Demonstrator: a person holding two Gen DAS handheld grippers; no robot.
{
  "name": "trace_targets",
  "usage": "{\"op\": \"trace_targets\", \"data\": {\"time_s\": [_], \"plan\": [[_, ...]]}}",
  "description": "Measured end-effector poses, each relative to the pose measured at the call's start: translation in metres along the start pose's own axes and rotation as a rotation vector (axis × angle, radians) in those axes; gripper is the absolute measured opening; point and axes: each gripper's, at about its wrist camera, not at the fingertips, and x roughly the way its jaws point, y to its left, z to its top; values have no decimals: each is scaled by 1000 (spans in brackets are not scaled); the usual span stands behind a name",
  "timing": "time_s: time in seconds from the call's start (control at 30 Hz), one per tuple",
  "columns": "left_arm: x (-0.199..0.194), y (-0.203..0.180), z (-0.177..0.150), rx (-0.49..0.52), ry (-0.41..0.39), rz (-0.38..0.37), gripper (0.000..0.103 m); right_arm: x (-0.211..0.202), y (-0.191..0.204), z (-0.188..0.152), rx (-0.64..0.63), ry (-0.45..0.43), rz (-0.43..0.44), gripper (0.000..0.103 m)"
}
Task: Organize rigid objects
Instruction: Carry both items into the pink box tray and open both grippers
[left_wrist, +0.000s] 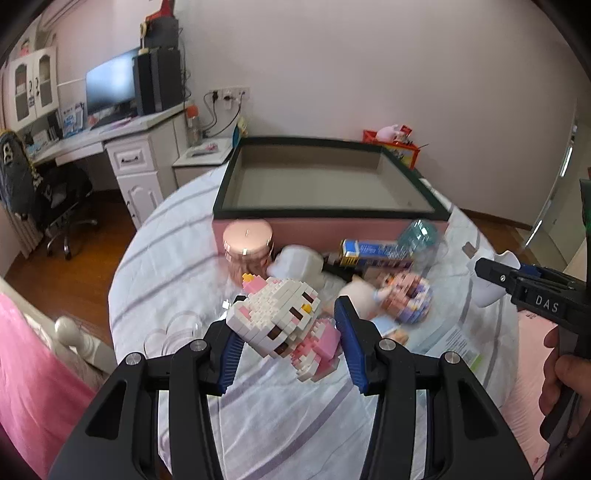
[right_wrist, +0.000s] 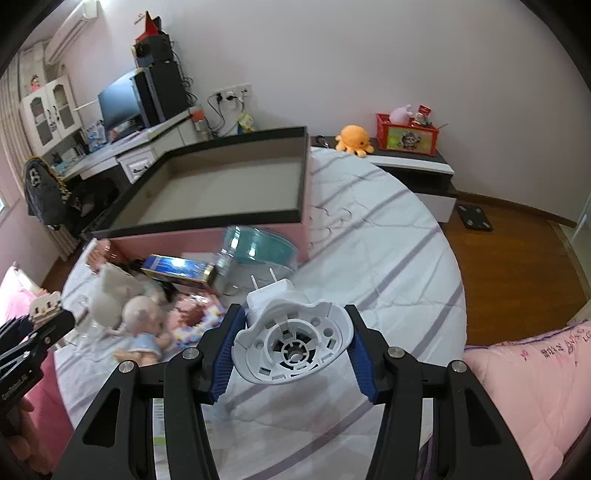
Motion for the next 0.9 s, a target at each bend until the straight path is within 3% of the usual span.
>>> {"op": "trace_targets", "data": {"time_s": [0.1,0.3,0.53,0.7,0.9], "plan": [[-2,-2,21,13,-31,2,48,-10,11,13,-17,-27,29,55],[18,-1,96,23,-80,-11,48,-15,37,66,-69,-93,81,55],[84,0,160,44,-41,18,48,36,52,124,-95,-79,97,55],[145,5,177,15,48,19,48,95,49,150,-68,-10,96,55],[187,2,175,7,114,22,48,139,50,157,-75,58,79,55]]}}
